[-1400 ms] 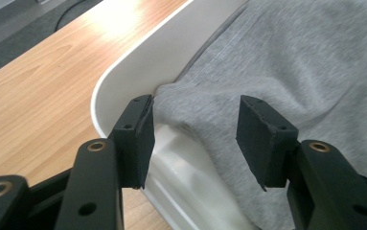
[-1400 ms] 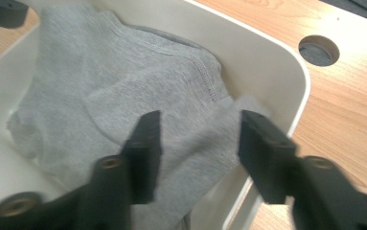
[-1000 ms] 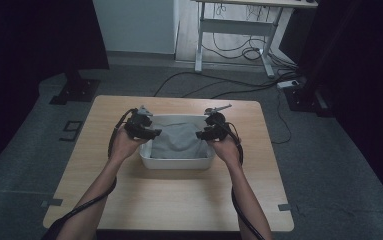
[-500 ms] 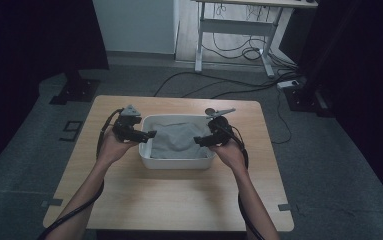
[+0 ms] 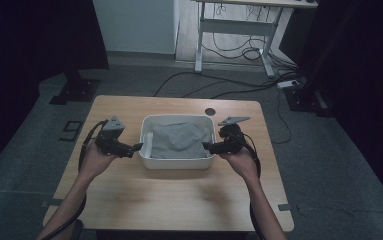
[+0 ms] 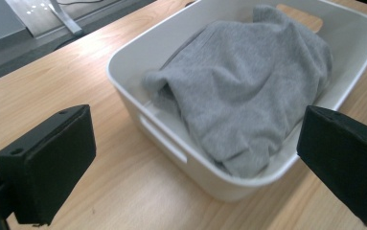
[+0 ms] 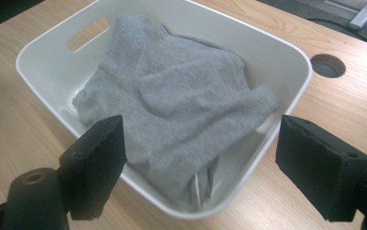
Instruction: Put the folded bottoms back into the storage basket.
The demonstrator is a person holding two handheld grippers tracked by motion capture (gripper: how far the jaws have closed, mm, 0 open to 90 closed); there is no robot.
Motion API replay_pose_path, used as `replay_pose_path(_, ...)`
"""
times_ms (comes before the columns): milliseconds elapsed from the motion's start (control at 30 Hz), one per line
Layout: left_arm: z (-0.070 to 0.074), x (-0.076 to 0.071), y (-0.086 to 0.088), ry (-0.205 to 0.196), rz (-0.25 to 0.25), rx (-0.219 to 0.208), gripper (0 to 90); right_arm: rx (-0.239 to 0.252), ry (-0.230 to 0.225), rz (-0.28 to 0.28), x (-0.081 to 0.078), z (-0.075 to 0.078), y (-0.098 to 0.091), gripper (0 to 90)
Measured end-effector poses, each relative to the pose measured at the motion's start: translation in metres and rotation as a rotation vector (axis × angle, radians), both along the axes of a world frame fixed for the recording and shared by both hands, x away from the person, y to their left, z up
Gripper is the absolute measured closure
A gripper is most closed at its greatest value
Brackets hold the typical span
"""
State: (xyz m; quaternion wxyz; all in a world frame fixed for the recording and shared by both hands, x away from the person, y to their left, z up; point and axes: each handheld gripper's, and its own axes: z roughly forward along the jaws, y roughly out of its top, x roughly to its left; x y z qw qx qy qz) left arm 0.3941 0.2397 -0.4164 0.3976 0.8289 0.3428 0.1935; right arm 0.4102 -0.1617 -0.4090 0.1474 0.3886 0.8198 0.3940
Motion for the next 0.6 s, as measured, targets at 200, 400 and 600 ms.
replay_pose_path(200, -0.015, -0.021, 0.018, -0.012, 0.018, 0.008, 0.0, 0.018, -0.015, -0.022, -0.016, -0.003, -0.014, 13.4)
replay_pose_path(400, -0.034, -0.037, 0.028, -0.019, 0.04, 0.012, 0.0, 0.002, -0.034, -0.058, -0.035, -0.014, -0.028, 7.2)
replay_pose_path(600, -0.056, -0.049, 0.031, -0.012, 0.053, 0.026, 0.0, 0.004, -0.035, -0.087, -0.05, -0.029, -0.041, 0.2)
